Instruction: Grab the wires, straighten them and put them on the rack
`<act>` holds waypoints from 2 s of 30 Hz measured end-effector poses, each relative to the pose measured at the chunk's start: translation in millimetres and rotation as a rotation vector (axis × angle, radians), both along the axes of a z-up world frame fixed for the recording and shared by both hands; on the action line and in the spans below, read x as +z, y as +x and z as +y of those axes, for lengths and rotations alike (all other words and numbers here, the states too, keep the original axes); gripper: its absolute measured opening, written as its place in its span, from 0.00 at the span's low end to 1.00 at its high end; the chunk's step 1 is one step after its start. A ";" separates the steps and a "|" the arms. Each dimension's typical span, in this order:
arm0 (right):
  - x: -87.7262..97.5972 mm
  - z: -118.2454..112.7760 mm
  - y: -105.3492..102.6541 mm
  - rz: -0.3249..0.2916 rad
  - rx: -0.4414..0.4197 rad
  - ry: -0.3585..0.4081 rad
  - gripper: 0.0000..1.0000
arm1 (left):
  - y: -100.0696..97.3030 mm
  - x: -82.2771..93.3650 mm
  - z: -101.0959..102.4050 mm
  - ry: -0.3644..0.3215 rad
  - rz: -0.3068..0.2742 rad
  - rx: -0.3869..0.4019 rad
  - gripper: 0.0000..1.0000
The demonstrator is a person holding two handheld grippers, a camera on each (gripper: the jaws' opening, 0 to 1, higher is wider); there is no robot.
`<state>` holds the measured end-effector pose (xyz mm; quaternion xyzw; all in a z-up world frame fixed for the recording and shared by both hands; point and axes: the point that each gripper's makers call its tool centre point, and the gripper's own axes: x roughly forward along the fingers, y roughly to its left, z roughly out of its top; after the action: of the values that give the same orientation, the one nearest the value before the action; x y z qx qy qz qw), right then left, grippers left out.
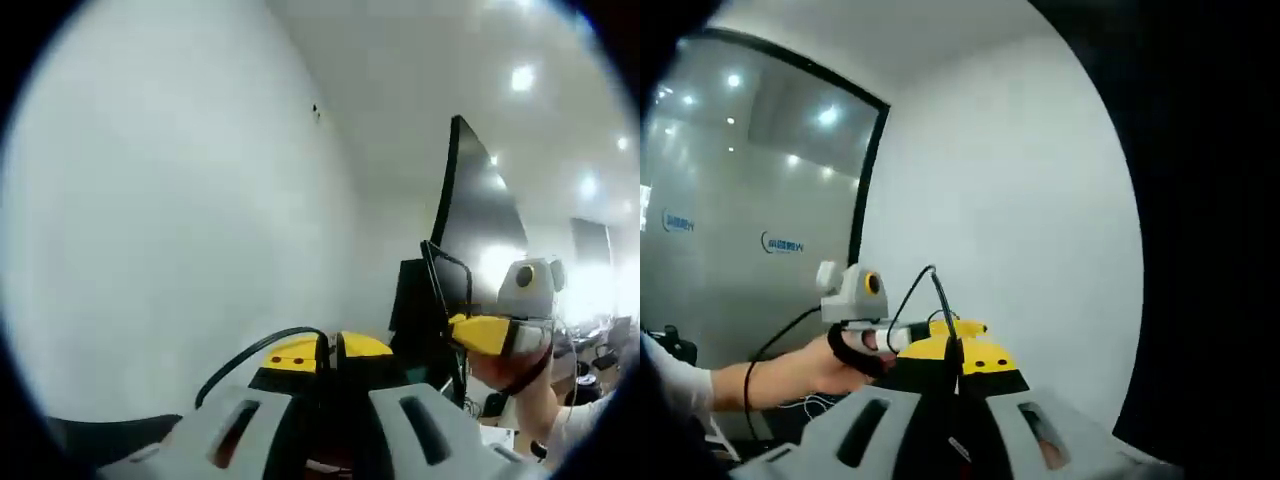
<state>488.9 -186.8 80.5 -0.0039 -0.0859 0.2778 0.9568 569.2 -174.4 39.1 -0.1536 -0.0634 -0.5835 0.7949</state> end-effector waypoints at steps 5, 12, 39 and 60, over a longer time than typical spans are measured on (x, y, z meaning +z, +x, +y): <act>-0.5 16.1 -7.4 0.016 0.055 -0.014 0.00 | -39.6 -2.8 -31.3 0.127 -0.201 -0.093 0.05; 26.8 5.2 1.7 -0.076 -0.034 -0.031 0.00 | -83.1 -51.0 -60.4 0.269 -0.127 -0.285 0.29; 88.6 -56.4 12.2 -0.293 -0.313 -0.001 0.00 | -35.5 -257.8 102.9 0.355 -0.284 0.052 0.94; -6.2 8.1 12.0 -0.129 -0.102 -0.105 0.00 | 82.1 -470.7 63.6 0.697 0.370 0.263 0.18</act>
<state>500.9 -178.7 74.2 -0.0764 -0.1323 0.2318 0.9607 651.3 -110.8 -431.6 0.0316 0.2629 -0.4262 0.8650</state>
